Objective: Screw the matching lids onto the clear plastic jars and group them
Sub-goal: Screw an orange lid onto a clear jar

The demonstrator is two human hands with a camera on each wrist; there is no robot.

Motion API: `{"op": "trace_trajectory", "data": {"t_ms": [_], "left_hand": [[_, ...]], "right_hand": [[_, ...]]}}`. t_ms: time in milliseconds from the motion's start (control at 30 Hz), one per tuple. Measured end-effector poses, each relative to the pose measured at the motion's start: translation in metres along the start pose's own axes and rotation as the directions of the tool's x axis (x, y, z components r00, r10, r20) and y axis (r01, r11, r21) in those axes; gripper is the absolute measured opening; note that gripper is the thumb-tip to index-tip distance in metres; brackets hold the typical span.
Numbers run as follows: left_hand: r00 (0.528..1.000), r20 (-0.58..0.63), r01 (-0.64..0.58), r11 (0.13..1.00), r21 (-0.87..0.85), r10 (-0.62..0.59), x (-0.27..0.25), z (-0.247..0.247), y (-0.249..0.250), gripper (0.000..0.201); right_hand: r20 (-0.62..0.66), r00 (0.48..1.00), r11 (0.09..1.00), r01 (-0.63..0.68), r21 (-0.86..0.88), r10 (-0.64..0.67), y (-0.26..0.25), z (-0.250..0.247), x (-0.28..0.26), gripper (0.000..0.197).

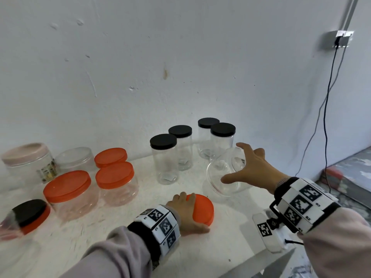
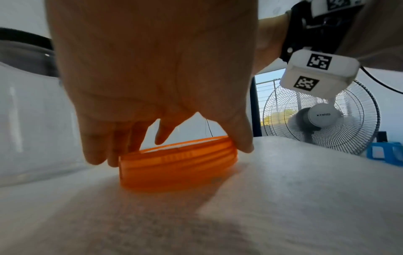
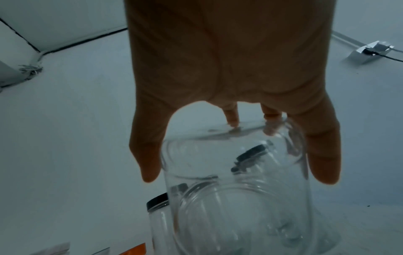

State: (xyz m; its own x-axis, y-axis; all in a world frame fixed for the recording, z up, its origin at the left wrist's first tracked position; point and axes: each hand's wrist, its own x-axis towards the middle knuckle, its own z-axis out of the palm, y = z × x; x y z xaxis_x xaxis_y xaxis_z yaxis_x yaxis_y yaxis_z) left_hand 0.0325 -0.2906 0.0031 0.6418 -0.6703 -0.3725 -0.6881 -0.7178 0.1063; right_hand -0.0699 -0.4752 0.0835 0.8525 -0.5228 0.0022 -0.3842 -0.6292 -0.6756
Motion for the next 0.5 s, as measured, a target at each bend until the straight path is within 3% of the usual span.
{"op": "trace_trajectory", "data": {"t_ms": [200, 400, 500], "left_hand": [[0.993, 0.048, 0.114, 0.990, -0.084, -0.111, -0.040, -0.016, -0.035, 0.104], [0.977, -0.024, 0.198, 0.949, -0.245, -0.210, -0.085, -0.024, -0.085, 0.101], [0.972, -0.083, 0.180, 0.921, -0.345, -0.221, -0.108, -0.024, -0.113, 0.098]], "right_hand": [[0.063, 0.997, 0.998, 0.044, 0.040, -0.046, -0.019, 0.014, -0.003, 0.102], [0.181, 0.980, 0.996, 0.082, 0.016, -0.084, -0.044, 0.041, -0.002, 0.100], [0.264, 0.955, 0.990, 0.144, -0.009, -0.136, -0.059, 0.059, -0.005, 0.098]]}}
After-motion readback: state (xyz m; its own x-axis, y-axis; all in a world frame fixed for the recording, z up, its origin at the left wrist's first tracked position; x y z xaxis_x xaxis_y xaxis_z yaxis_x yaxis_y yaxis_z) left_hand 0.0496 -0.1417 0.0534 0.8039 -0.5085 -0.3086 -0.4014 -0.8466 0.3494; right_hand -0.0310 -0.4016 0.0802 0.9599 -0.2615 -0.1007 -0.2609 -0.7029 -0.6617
